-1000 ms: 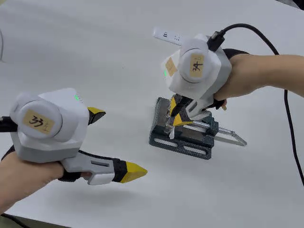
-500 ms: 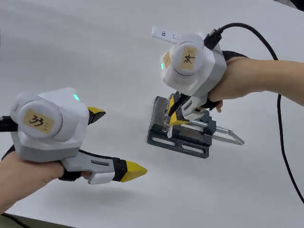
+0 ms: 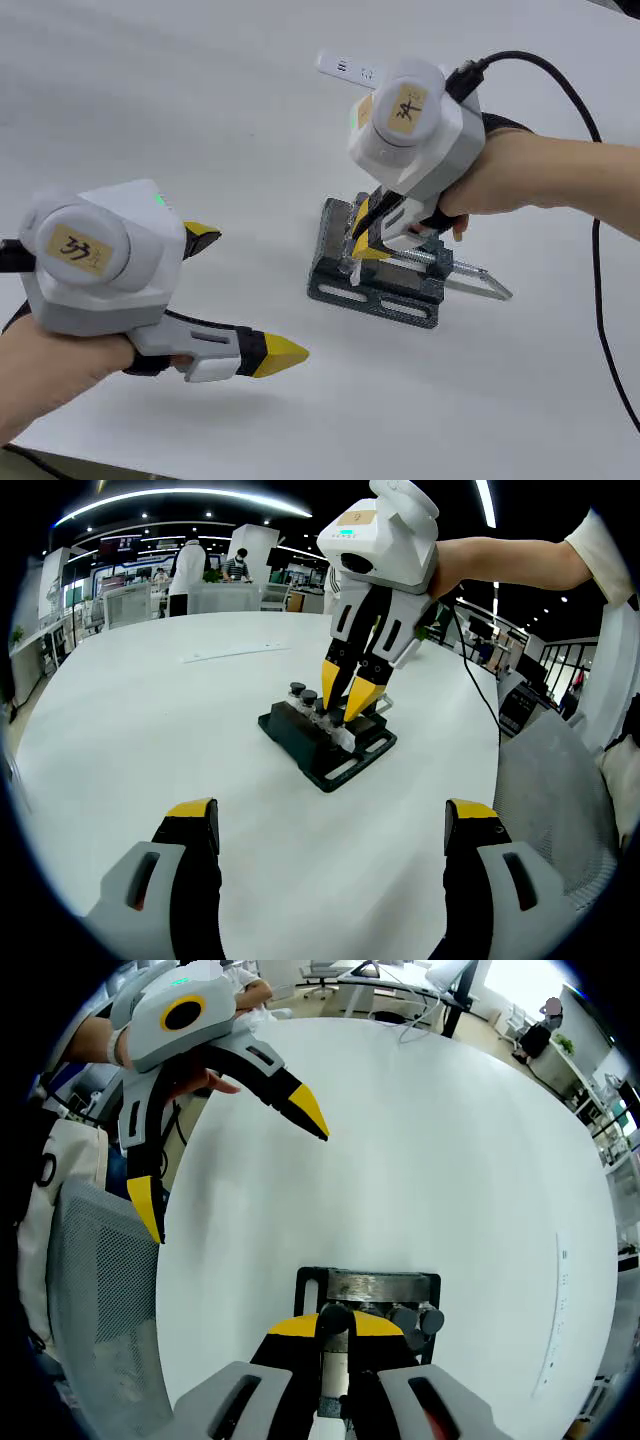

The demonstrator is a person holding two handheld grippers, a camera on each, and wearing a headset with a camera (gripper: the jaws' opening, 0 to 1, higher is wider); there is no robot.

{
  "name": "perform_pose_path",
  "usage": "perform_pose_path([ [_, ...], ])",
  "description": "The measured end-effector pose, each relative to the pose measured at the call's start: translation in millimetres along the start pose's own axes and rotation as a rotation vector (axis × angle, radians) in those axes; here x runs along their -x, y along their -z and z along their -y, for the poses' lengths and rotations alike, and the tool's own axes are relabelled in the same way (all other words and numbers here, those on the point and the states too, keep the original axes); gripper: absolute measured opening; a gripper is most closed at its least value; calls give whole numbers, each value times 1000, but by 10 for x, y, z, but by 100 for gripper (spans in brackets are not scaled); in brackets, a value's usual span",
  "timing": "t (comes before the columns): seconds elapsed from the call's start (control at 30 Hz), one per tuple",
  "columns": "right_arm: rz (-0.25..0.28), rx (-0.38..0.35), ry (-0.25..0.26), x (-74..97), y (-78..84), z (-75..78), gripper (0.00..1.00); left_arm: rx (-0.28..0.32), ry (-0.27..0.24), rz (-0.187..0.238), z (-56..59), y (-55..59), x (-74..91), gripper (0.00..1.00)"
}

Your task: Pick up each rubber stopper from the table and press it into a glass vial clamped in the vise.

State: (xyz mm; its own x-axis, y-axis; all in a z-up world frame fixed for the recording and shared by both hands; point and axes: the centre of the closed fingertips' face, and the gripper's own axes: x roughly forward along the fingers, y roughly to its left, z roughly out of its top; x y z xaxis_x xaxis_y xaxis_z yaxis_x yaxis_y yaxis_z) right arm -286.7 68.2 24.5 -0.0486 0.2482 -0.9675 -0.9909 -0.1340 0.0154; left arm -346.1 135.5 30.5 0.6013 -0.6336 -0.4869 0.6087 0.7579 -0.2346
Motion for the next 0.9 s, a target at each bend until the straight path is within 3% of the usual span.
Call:
perform_pose_path([
  [0.27, 64, -56, 55, 3, 0, 25, 4, 1, 3, -5, 27, 5, -11, 92],
  [0.37, 67, -39, 57, 4, 0, 16, 4, 0, 5, -4, 31, 0, -12, 92],
  [0.5, 68, 16, 35, 6, -2, 9, 5, -2, 6, -6, 33, -9, -14, 91],
  [0.57, 73, 85, 25, 5, -8, 8, 5, -4, 6, -4, 32, -15, -11, 92],
  [0.6, 73, 66, 26, 8, 1, 7, 5, -3, 6, -5, 32, -18, -8, 91],
  [0.73, 79, 105, 21, 15, 11, -5, 6, -2, 4, -6, 20, -17, 0, 91],
  [0.8, 77, 176, 13, 13, -2, 2, 6, -2, 4, -7, 10, -10, 6, 91],
  [0.9, 75, 171, 12, 12, 13, 0, 6, 0, 4, -7, 4, -6, 8, 91],
])
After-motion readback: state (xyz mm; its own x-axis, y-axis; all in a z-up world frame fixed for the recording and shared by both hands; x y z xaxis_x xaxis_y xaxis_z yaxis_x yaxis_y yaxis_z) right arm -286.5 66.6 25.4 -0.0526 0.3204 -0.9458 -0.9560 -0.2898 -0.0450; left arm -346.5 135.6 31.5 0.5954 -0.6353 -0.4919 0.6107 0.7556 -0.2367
